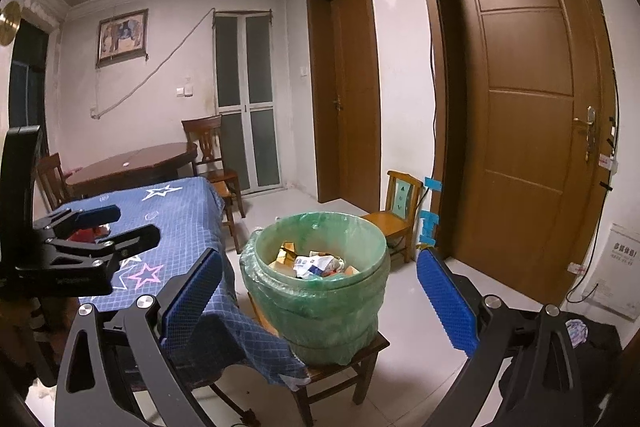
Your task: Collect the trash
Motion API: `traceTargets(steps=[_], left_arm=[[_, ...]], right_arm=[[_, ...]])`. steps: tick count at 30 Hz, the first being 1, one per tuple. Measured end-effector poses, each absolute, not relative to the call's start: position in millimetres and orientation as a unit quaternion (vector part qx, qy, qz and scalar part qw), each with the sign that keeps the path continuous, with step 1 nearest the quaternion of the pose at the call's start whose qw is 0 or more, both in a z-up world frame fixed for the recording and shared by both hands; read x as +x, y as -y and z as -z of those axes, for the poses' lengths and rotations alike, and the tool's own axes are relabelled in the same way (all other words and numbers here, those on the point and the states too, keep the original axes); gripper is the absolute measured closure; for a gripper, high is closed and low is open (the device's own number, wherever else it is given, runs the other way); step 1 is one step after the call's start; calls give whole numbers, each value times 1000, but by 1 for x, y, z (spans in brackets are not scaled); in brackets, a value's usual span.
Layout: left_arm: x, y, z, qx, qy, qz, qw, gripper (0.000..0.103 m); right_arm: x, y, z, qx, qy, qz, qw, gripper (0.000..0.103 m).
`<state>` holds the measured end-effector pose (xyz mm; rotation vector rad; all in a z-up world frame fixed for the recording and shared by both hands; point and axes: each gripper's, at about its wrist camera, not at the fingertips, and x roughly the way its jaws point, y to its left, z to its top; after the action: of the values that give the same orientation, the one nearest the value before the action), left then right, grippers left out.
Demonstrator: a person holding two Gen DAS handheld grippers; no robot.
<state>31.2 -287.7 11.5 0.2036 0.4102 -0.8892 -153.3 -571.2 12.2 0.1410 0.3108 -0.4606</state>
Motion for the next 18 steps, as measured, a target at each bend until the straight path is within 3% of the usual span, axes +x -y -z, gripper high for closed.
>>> traceTargets(steps=[18], left_arm=[[35, 299, -14, 102, -201, 420, 879, 6]], right_arm=[[-157, 577, -12, 62, -158, 222, 960, 6]])
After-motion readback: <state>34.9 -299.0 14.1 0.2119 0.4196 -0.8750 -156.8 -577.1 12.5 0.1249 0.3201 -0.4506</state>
